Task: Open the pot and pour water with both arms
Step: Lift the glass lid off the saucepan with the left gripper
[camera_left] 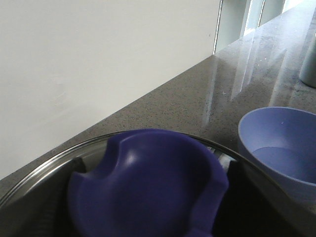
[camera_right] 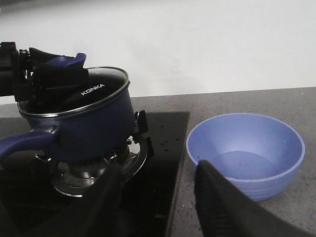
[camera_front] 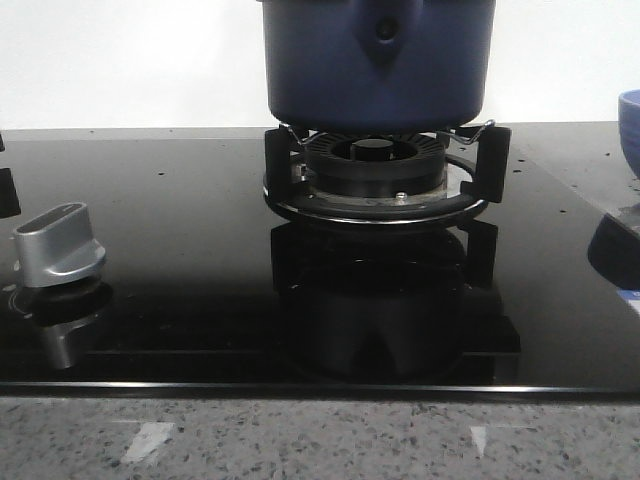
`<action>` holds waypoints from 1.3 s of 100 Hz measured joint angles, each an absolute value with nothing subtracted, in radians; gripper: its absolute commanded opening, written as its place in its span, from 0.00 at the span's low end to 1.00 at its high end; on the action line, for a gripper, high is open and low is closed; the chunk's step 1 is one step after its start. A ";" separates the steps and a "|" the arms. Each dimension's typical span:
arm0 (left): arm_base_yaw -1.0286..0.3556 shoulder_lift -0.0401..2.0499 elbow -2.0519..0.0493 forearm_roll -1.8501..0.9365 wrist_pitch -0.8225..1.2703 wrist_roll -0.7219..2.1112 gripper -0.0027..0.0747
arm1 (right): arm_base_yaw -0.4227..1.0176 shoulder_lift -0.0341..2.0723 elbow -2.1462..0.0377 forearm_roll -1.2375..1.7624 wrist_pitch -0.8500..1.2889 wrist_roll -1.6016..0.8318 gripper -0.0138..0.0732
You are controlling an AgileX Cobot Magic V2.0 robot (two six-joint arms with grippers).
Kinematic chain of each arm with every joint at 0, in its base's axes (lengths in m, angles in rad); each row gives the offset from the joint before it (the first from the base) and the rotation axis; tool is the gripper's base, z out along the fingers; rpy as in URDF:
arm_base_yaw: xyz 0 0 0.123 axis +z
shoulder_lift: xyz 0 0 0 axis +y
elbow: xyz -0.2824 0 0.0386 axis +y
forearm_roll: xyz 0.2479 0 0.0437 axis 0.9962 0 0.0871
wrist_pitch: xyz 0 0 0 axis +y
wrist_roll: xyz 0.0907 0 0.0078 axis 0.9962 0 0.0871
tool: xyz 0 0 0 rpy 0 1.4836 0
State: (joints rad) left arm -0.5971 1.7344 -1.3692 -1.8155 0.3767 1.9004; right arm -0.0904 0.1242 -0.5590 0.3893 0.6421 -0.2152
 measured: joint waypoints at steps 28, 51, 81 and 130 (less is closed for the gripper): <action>-0.597 1.734 -1.371 -1.829 0.380 1.901 0.35 | -0.090 0.124 -0.559 0.389 0.642 -0.215 0.52; -0.597 1.736 -1.371 -1.831 0.386 1.901 0.32 | -0.090 0.124 -0.559 0.389 0.642 -0.215 0.52; -0.597 1.736 -1.371 -1.829 0.415 1.901 0.32 | -0.090 0.124 -0.559 0.389 0.642 -0.215 0.52; -0.597 1.699 -1.364 -1.791 0.426 1.904 0.32 | -0.090 0.124 -0.559 0.389 0.642 -0.215 0.52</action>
